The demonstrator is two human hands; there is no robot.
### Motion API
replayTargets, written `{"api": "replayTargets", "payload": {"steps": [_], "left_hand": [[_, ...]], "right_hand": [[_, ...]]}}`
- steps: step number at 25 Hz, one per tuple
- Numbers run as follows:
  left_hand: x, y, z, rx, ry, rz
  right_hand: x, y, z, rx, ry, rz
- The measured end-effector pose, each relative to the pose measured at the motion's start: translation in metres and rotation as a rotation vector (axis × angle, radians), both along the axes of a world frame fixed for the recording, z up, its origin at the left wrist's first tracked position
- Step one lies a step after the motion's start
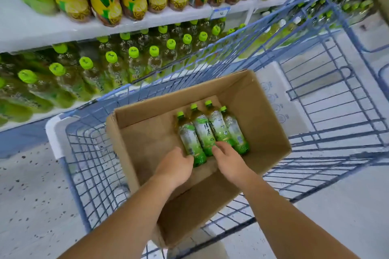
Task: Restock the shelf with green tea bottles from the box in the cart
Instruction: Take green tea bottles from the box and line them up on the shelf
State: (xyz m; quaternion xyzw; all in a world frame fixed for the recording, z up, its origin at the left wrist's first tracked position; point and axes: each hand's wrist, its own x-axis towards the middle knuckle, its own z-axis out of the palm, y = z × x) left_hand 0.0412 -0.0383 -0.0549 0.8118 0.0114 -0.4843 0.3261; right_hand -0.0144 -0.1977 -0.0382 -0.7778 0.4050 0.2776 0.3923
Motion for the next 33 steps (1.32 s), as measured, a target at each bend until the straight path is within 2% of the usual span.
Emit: {"api": "replayTargets", "payload": {"steps": [4,9,16,22,27,33], "left_hand": [[0.005,-0.037,-0.056,0.1,0.046,0.081],[0.008,-0.078,-0.119,0.074,-0.004,0.257],[0.005,-0.109,-0.149,0.154,-0.009,0.331],[0.001,-0.102,-0.172,0.13,-0.05,0.495],[0.006,-0.104,-0.183,0.154,0.001,0.602],[0.0,-0.083,-0.157,0.107,0.03,0.587]], "right_hand": [[0.018,-0.042,-0.067,-0.033,0.096,0.108],[0.035,-0.069,-0.125,-0.064,0.142,0.271],[0.055,-0.087,-0.159,-0.213,0.132,0.439],[0.071,-0.083,-0.161,-0.164,0.228,0.448],[0.079,-0.082,-0.163,-0.128,0.262,0.452],[0.067,-0.07,-0.161,0.013,0.242,0.233]]}}
